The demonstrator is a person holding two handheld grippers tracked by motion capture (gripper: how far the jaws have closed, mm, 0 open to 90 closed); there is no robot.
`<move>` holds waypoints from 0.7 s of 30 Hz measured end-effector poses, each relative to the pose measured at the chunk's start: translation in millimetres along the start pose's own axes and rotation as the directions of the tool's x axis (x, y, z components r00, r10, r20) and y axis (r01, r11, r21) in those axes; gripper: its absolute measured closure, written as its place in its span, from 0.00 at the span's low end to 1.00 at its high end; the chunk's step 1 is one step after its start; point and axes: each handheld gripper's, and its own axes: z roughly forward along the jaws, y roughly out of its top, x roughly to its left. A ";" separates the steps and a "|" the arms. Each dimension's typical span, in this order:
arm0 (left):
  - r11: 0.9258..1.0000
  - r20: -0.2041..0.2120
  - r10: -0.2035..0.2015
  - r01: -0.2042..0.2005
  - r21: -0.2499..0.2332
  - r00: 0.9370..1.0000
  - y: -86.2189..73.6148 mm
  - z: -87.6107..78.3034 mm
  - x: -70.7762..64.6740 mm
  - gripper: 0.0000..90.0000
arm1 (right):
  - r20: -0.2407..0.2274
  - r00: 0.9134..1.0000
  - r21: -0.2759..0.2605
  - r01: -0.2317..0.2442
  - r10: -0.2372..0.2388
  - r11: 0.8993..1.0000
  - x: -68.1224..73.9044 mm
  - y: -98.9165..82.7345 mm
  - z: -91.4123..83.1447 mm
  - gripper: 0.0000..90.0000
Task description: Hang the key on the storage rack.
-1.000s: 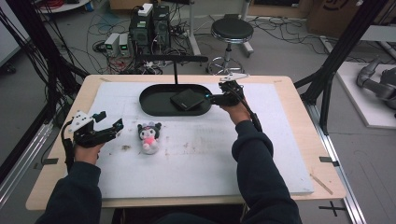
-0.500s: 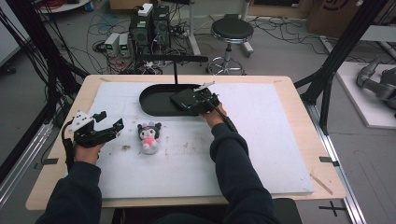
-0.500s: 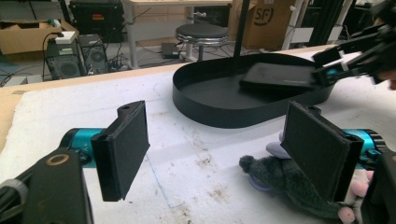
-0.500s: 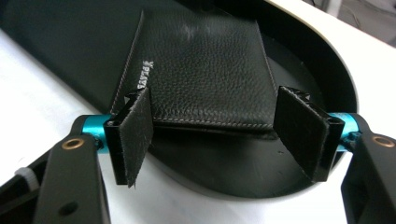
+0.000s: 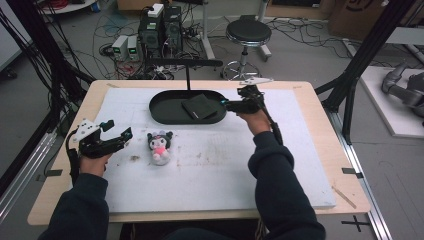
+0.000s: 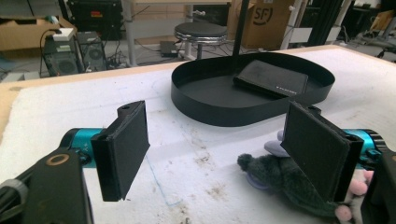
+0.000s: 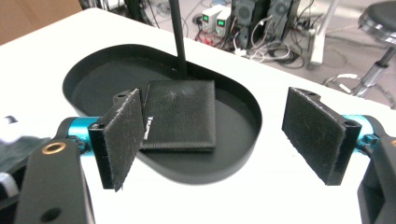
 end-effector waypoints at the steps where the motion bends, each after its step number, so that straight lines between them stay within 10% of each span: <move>1: 1.000 0.012 -0.026 0.026 0.006 1.000 -0.1 0.1 0.5 0.26 | -0.006 1.000 -0.005 0.002 -0.002 1.000 -1.9 -1.8 -11.6 0.24; 7: 1.000 0.021 -0.024 0.024 -0.001 0.999 -0.3 0.1 -1.9 0.26 | 0.045 0.995 0.002 0.094 -0.094 0.996 -13.6 -53.2 -71.8 0.24; 12: 0.999 0.020 -0.012 0.013 -0.053 1.000 4.1 -2.8 -9.3 0.25 | 0.095 0.994 0.004 0.047 -0.047 0.999 -25.8 -91.1 -93.2 0.24; 21: 0.999 0.007 -0.002 0.002 -0.050 1.000 8.2 1.2 -16.2 0.21 | 0.141 0.990 -0.014 0.023 -0.021 1.000 -36.5 -101.2 -105.9 0.24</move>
